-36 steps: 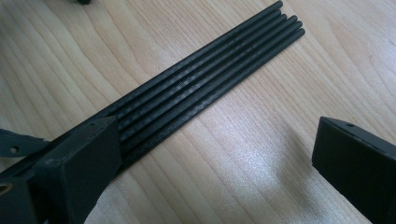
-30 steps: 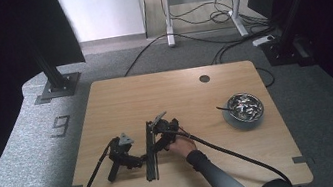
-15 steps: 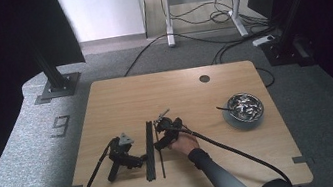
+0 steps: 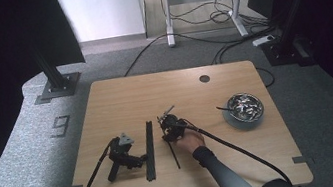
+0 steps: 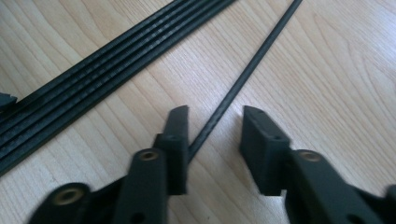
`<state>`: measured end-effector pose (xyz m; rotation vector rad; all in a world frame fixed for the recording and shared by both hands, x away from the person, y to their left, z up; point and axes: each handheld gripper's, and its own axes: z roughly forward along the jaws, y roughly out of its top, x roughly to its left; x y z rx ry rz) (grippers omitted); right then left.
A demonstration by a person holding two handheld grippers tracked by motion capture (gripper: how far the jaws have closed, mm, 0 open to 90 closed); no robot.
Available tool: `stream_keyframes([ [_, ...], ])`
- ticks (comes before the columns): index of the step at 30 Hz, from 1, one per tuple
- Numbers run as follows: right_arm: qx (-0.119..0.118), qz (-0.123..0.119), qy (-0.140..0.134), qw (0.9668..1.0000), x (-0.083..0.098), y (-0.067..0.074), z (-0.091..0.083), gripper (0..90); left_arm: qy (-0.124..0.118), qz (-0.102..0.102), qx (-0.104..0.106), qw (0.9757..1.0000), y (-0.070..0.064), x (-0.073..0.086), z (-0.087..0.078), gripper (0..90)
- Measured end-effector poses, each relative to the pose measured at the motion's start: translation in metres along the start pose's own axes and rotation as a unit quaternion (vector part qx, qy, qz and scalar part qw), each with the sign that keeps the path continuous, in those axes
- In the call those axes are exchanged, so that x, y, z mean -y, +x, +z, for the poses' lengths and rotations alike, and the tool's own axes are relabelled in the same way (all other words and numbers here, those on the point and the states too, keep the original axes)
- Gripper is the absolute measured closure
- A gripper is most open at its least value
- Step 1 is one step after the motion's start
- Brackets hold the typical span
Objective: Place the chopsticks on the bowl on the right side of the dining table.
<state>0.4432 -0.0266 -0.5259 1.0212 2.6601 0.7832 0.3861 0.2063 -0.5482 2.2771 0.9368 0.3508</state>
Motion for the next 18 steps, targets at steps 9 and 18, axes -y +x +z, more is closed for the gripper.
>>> stream_keyframes([
  [9, -0.006, 0.017, 0.005, 0.9998, 0.007, -0.007, -0.005, 84.0, 0.0, -0.001, 0.0, 1.0, 0.0, 0.0, 0.0, 0.0],
  [18, -0.001, 0.032, 0.011, 0.9994, 0.018, -0.019, -0.013, 85.4, 0.0, 0.0, 0.0, 1.0, 0.0, 0.0, 0.0, 0.0],
])
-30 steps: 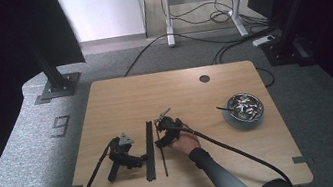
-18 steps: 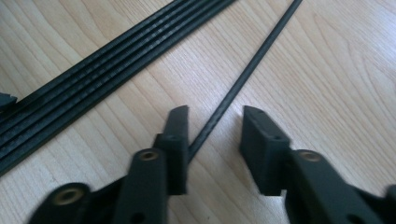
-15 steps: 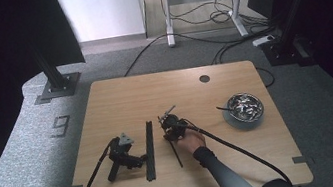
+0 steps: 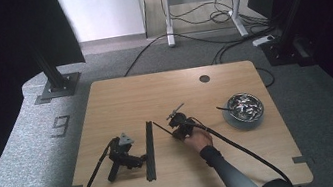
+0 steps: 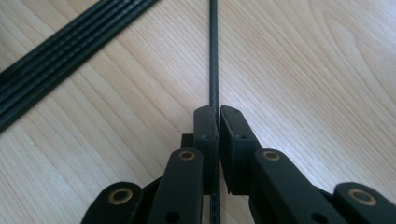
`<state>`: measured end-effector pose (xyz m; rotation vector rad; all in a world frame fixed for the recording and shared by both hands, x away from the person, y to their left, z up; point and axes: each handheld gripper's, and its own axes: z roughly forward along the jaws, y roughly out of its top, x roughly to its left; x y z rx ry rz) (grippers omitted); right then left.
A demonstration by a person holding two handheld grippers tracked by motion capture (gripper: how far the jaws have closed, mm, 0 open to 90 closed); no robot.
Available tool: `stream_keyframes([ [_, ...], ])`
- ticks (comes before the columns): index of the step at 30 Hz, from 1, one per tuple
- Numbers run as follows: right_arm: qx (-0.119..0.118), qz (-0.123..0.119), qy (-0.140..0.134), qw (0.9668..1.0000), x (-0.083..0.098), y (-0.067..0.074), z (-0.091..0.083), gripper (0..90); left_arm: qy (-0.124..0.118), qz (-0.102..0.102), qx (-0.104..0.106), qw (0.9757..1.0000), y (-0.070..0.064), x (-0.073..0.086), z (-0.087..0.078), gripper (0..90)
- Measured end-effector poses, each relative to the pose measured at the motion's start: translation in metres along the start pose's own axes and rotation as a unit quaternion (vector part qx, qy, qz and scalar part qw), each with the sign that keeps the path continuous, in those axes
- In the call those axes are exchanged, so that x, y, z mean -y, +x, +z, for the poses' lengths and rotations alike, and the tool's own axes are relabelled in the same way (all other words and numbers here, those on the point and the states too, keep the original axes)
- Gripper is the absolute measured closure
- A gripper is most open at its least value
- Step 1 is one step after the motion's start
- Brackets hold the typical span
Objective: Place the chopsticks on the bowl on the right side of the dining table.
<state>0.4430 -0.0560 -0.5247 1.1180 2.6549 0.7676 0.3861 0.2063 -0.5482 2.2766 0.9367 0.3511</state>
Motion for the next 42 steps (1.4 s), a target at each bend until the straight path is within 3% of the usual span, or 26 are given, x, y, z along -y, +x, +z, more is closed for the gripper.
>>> stream_keyframes([
  [27, 0.032, 0.048, -0.006, 0.9983, 0.053, -0.036, -0.032, 85.4, 0.0, -0.001, 0.0, 1.0, 0.0, 0.0, 0.0, 0.0],
  [42, 0.06, 0.099, -0.009, 0.9932, 0.101, -0.066, -0.061, 85.4, 0.0, 0.0, 0.0, 1.0, 0.0, 0.0, 0.0, 0.0],
])
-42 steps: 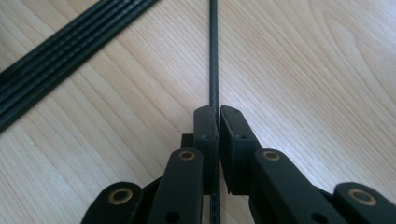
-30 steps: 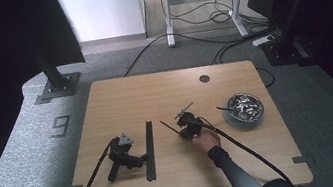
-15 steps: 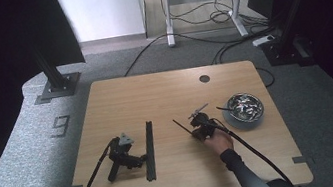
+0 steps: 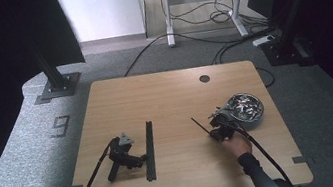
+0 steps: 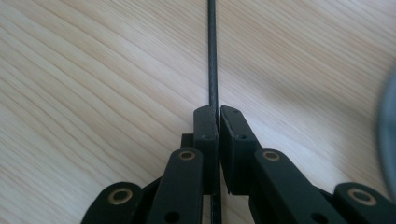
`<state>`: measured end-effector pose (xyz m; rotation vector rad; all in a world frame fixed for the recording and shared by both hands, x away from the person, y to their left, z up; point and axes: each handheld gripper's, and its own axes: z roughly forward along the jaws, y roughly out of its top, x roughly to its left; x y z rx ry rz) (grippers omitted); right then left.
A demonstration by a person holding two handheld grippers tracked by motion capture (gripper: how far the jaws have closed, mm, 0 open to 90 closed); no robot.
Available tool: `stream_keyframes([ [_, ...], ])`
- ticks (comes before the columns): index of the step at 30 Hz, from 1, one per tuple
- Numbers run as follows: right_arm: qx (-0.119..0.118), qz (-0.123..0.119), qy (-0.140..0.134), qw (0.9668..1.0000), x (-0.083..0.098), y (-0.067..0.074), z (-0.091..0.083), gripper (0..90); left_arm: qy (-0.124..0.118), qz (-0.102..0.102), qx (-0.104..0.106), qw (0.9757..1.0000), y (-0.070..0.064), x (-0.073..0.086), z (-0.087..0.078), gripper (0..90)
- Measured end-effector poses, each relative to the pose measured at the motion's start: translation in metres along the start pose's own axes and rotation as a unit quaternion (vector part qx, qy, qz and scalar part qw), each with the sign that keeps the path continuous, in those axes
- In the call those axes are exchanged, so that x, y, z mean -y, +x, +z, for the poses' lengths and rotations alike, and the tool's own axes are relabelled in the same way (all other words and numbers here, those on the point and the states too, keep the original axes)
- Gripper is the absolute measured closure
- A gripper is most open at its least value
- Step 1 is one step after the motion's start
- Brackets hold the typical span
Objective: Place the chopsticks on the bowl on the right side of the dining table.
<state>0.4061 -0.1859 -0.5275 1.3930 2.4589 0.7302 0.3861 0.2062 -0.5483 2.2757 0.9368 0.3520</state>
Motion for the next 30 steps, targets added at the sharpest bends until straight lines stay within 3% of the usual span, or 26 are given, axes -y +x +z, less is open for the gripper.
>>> stream_keyframes([
  [6, 0.011, 0.016, -0.001, 0.9998, 0.017, -0.017, -0.011, 85.4, 0.0, 0.0, 0.0, 1.0, 0.0, 0.0, 0.0, 0.0],
  [15, 0.022, 0.028, 0.005, 0.9993, 0.036, -0.031, -0.024, 85.4, 0.0, 0.0, 0.0, 1.0, 0.0, 0.0, 0.0, 0.0],
  [19, 0.018, 0.04, 0.005, 0.999, 0.046, -0.039, -0.03, 85.4, 0.0, 0.0, 0.0, 1.0, 0.0, 0.0, 0.0, 0.0],
  [30, 0.02, 0.038, 0.018, 0.9989, 0.05, -0.045, -0.035, 84.6, 0.0, -0.001, 0.0, 1.0, 0.0, 0.0, 0.0, 0.0],
])
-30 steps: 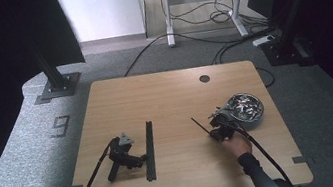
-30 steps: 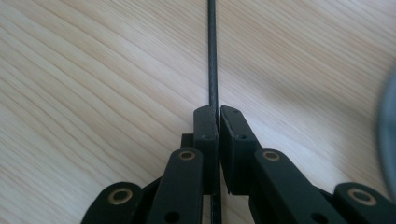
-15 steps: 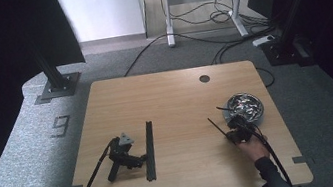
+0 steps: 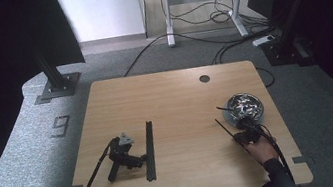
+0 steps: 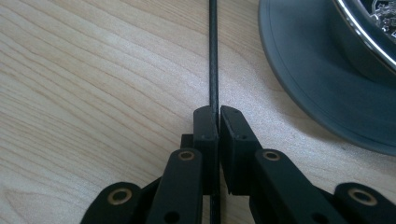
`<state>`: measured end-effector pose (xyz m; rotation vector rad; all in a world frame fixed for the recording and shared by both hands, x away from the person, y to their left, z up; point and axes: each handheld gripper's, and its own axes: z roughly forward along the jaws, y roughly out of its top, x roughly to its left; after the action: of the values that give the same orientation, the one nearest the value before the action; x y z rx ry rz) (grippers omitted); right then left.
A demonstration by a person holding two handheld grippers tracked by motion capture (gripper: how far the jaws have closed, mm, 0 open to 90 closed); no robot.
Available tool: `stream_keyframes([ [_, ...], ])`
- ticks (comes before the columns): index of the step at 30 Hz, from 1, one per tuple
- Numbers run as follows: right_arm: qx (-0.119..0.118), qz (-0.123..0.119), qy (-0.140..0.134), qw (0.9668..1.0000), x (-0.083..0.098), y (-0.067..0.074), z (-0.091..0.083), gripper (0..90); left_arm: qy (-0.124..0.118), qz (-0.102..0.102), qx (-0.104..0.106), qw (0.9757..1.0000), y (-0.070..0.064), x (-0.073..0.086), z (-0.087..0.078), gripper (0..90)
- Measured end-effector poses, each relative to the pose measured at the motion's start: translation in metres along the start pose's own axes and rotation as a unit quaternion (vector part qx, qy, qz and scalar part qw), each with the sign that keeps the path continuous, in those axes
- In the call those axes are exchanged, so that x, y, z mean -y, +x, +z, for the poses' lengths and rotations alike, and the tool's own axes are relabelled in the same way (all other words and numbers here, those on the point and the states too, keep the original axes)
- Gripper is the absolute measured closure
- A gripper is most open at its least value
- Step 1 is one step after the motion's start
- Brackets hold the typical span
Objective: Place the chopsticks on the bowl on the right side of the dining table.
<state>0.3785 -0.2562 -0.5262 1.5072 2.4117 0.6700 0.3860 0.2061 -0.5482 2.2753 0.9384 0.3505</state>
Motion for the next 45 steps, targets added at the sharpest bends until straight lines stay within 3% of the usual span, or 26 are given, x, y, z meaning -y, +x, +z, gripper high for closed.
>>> stream_keyframes([
  [6, 0.001, -0.004, 0.006, 1.0, -0.006, 0.001, -0.006, 73.3, 0.001, 0.0, 0.0, 1.0, 0.0, 0.0, 0.0, 0.0],
  [11, 0.016, -0.018, -0.004, 0.9997, -0.018, 0.0, -0.024, 54.9, 0.001, 0.0, 0.0, 1.0, 0.0, 0.0, 0.0, 0.0],
  [15, 0.02, -0.028, 0.011, 0.9993, -0.026, -0.003, -0.034, 44.0, 0.001, 0.0, 0.0, 1.0, 0.0, 0.0, 0.0, 0.0],
  [18, 0.023, -0.041, 0.035, 0.9983, -0.03, -0.006, -0.035, 41.6, 0.001, 0.0, 0.0, 1.0, 0.0, 0.0, 0.0, 0.0],
  [23, 0.021, -0.051, 0.076, 0.9956, -0.035, -0.009, -0.031, 43.3, 0.001, 0.0, 0.0, 1.0, 0.0, 0.0, 0.0, 0.0],
  [29, 0.003, -0.066, 0.127, 0.9897, -0.04, -0.009, -0.02, 49.7, 0.001, 0.0, 0.0, 1.0, 0.0, 0.0, 0.0, 0.0],
  [38, -0.014, -0.087, 0.173, 0.9809, -0.044, -0.001, -0.004, 61.2, 0.001, 0.0, 0.0, 1.0, 0.0, 0.0, 0.0, 0.0],
  [45, -0.018, -0.088, 0.209, 0.9737, -0.044, 0.001, 0.006, 69.6, 0.001, 0.0, 0.0, 1.0, 0.0, 0.0, 0.0, 0.0],
])
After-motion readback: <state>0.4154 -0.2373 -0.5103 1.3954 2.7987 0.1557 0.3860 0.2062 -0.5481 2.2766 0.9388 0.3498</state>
